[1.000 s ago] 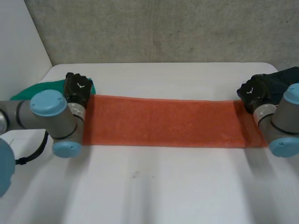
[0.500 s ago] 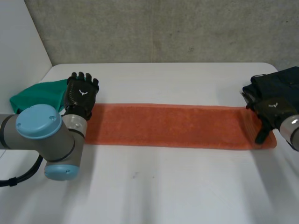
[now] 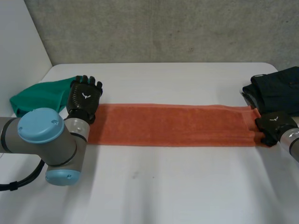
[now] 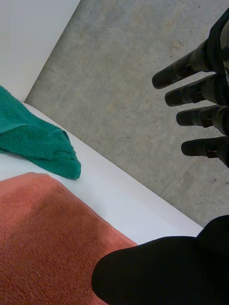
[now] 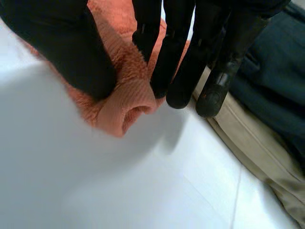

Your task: Fold the laundry.

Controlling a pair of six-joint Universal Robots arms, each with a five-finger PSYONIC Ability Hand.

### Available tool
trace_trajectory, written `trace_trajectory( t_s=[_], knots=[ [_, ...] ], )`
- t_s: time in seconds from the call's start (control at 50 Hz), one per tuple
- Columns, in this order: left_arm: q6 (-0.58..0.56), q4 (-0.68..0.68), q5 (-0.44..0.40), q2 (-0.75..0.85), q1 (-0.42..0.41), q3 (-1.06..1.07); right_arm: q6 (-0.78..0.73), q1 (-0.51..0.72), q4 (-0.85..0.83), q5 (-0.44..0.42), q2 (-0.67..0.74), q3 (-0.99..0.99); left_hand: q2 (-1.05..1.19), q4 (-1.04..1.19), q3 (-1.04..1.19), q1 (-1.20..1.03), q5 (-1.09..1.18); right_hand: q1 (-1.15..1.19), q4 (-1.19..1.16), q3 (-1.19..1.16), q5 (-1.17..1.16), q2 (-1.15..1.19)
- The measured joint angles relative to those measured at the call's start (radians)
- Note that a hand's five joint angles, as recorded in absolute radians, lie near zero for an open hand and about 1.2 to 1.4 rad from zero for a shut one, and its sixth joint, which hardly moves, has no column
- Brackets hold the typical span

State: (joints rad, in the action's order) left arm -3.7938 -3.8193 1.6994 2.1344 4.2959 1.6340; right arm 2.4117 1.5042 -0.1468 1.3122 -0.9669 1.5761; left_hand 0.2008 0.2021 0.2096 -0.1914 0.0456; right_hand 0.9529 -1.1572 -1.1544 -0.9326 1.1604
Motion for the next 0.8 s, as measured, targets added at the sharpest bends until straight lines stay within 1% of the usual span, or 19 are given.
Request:
trace_trajectory(
  t_s=[0.12,0.22,0.26,0.3,0.34,0.38,0.44,0.48,0.5,0.58,0.6,0.62,0.64,0.66,0.68,0.7,0.72,0.76,0.8],
  knots=[
    [0.000,0.001,0.000,-0.008,0.000,0.007,-0.027,-0.050,0.006,0.003,-0.029,0.015,0.000,0.000,0.000,0.000,0.000,0.002,-0.030,-0.029,-0.029,0.013],
    [0.000,0.001,0.001,-0.029,-0.001,0.021,-0.064,-0.132,0.010,-0.003,-0.119,0.054,0.000,0.000,0.000,0.000,0.000,0.002,-0.030,-0.029,-0.029,0.013],
    [0.000,0.001,0.002,-0.035,-0.001,0.023,-0.070,-0.141,0.010,-0.003,-0.129,0.058,0.000,0.000,0.000,0.000,0.000,0.002,-0.030,-0.029,-0.029,0.013],
    [0.000,0.001,0.002,-0.043,-0.001,0.027,-0.120,-0.189,0.011,-0.005,-0.166,0.070,0.000,0.000,0.000,0.000,0.000,0.007,-0.030,-0.029,-0.029,0.013],
    [0.000,0.001,0.003,-0.047,-0.001,0.029,-0.136,-0.200,0.011,-0.005,-0.172,0.071,0.000,0.000,0.000,0.000,0.000,0.010,-0.030,-0.029,-0.029,0.013],
    [0.001,0.003,0.004,-0.061,0.000,0.034,-0.213,-0.240,0.012,-0.001,-0.189,0.067,0.000,0.000,0.000,0.000,0.000,0.015,-0.030,-0.029,-0.029,0.013],
    [0.002,0.009,0.005,-0.084,0.003,0.039,-0.281,-0.248,0.013,0.004,-0.211,0.055,0.000,0.000,0.000,0.000,0.000,0.017,-0.030,-0.029,-0.029,0.013],
    [0.002,0.011,0.005,-0.093,0.005,0.041,-0.294,-0.241,0.013,0.006,-0.221,0.051,0.000,0.000,0.000,0.000,0.000,0.017,-0.030,-0.029,-0.029,0.013],
    [0.002,0.013,0.005,-0.100,0.006,0.043,-0.303,-0.229,0.013,0.007,-0.231,0.046,0.000,0.000,0.000,0.000,0.000,0.017,-0.031,-0.029,-0.029,0.013],
    [0.007,0.019,0.004,-0.163,0.023,0.061,-0.307,-0.099,0.014,0.012,-0.294,0.003,0.000,0.000,0.000,0.000,0.000,0.023,-0.031,-0.029,-0.043,0.013],
    [0.007,0.019,0.004,-0.163,0.023,0.061,-0.307,-0.099,0.014,0.012,-0.294,0.003,0.000,0.000,0.000,0.000,0.000,0.023,-0.031,-0.029,-0.043,0.013],
    [0.011,0.019,0.003,-0.176,0.028,0.064,-0.300,-0.073,0.014,0.011,-0.299,-0.006,0.000,0.000,0.000,0.000,0.000,0.025,-0.031,-0.029,-0.044,0.013],
    [0.021,0.020,0.003,-0.202,0.042,0.072,-0.273,0.009,0.012,0.009,-0.309,-0.036,0.000,0.000,0.000,0.000,0.000,0.028,-0.033,-0.029,-0.045,0.013],
    [0.027,0.021,0.003,-0.215,0.049,0.076,-0.265,0.033,0.011,0.007,-0.309,-0.045,0.000,0.000,0.000,0.000,0.000,0.028,-0.033,-0.029,-0.045,0.013],
    [0.042,0.021,0.002,-0.239,0.063,0.083,-0.232,0.131,0.005,0.000,-0.304,-0.086,0.000,0.000,0.000,0.000,0.000,0.028,-0.034,-0.029,-0.045,0.013],
    [0.042,0.021,0.002,-0.239,0.063,0.083,-0.232,0.131,0.005,0.000,-0.304,-0.086,0.000,0.000,0.000,0.000,0.000,0.028,-0.034,-0.029,-0.045,0.013],
    [0.060,0.022,0.001,-0.264,0.077,0.090,-0.206,0.223,-0.005,-0.010,-0.284,-0.130,0.000,0.000,0.000,0.000,0.000,0.028,-0.034,-0.029,-0.045,0.013],
    [0.075,0.024,0.000,-0.282,0.088,0.095,-0.188,0.302,-0.015,-0.021,-0.256,-0.170,0.000,0.000,0.000,0.000,0.000,0.028,-0.034,-0.029,-0.045,0.013],
    [0.099,0.031,-0.001,-0.309,0.107,0.104,-0.168,0.442,-0.040,-0.049,-0.183,-0.253,0.000,0.000,0.000,0.000,0.000,0.028,-0.034,-0.029,-0.045,0.016]
  ],
)
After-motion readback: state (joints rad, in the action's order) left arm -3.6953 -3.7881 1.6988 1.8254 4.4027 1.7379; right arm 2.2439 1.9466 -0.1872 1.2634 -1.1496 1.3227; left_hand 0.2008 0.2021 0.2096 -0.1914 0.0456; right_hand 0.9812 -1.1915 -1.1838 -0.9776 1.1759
